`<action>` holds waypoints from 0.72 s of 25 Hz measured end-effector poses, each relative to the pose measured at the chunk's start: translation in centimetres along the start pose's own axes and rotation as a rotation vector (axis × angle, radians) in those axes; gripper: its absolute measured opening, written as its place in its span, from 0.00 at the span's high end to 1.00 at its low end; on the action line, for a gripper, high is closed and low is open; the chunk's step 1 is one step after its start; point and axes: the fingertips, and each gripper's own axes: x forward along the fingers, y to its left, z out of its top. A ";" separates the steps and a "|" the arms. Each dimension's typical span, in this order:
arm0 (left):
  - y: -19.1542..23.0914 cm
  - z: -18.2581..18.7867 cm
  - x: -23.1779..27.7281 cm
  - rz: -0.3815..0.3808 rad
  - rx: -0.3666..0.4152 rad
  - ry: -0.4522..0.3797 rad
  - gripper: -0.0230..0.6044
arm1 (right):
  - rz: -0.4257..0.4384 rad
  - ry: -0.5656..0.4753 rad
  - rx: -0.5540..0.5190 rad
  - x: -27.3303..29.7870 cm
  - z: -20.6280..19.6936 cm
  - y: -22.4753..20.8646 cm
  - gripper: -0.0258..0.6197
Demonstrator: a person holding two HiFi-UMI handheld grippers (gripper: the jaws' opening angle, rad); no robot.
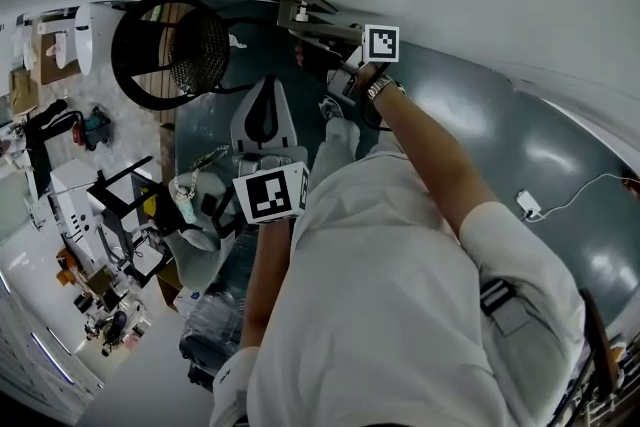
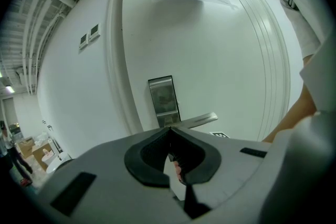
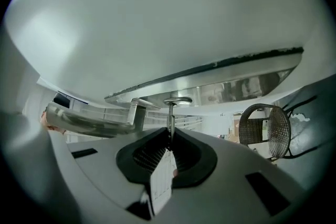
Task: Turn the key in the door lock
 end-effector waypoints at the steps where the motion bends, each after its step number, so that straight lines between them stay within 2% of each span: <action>1: 0.0 0.0 0.1 -0.002 0.002 0.001 0.95 | -0.007 0.005 -0.010 0.0 0.0 0.0 0.91; 8: -1.0 -0.1 0.3 -0.034 0.016 -0.005 0.95 | -0.110 0.012 -0.146 0.4 0.0 0.4 0.91; 16: -0.6 -0.4 0.1 -0.057 0.008 -0.025 0.95 | -0.394 -0.053 -0.309 -1.1 0.2 -1.7 0.91; 18: -0.2 -0.7 0.0 -0.063 -0.002 -0.031 0.95 | -0.437 -0.071 -0.340 -1.2 0.3 -1.8 0.91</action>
